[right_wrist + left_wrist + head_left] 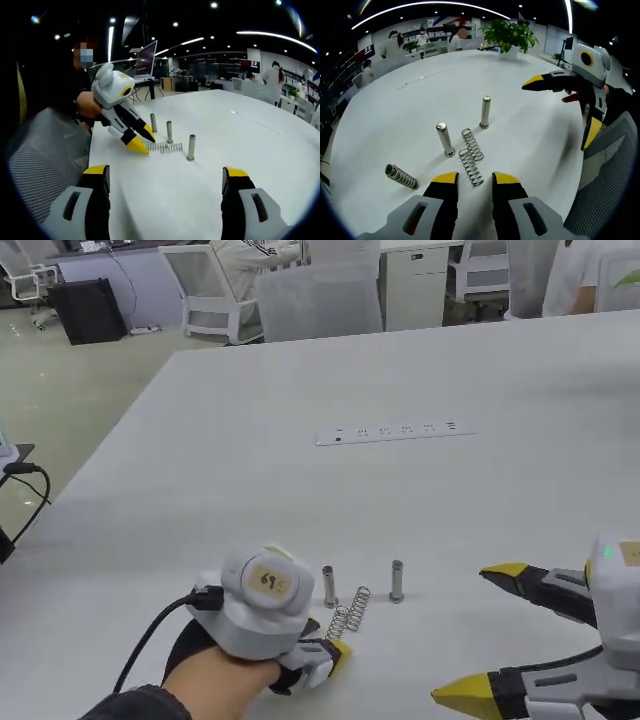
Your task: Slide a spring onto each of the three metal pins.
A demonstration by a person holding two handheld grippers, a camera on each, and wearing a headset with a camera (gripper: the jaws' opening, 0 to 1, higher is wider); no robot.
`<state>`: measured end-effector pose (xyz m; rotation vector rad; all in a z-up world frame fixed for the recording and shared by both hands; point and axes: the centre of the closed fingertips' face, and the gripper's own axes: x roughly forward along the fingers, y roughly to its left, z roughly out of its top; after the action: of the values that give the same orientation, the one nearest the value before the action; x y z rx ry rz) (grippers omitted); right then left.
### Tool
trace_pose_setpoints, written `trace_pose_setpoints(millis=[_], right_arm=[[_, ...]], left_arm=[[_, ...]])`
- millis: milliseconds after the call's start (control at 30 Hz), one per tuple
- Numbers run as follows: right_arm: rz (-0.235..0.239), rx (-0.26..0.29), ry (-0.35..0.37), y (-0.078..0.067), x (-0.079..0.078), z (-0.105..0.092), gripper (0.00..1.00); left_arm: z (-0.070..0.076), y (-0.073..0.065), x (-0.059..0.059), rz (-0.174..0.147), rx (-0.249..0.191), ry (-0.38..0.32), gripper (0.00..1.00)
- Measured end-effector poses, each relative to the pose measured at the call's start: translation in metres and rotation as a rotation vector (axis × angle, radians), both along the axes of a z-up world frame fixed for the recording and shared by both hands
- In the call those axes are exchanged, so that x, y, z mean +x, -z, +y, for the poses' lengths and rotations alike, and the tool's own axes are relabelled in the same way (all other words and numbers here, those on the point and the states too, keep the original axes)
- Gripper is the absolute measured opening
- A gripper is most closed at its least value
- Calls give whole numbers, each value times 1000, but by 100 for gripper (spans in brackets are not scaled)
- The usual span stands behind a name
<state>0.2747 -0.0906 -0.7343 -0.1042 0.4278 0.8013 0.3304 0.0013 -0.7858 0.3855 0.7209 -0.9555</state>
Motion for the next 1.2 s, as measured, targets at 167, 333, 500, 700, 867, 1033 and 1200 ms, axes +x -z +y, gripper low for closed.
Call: trace_pose_setpoints(millis=[167, 333, 500, 700, 867, 1033, 1200], right_arm=[[8, -2, 0, 2, -2, 0, 92], [15, -8, 0, 4, -3, 0, 92], [28, -7, -4, 6, -4, 1, 91], [36, -7, -4, 7, -5, 1, 91], [44, -8, -1, 9, -5, 0, 90], [46, -8, -3, 9, -5, 0, 90], [47, -10, -4, 8, -5, 0, 89]], left_arm=[[1, 3, -1, 1, 13, 7, 18], [3, 4, 2, -9, 23, 5, 15], [9, 4, 6, -29, 43, -12, 10], [10, 5, 7, -35, 47, -15, 9], [10, 5, 10, -48, 51, -15, 8], [9, 6, 7, -27, 42, -17, 4], [11, 6, 5, -16, 45, -12, 3]])
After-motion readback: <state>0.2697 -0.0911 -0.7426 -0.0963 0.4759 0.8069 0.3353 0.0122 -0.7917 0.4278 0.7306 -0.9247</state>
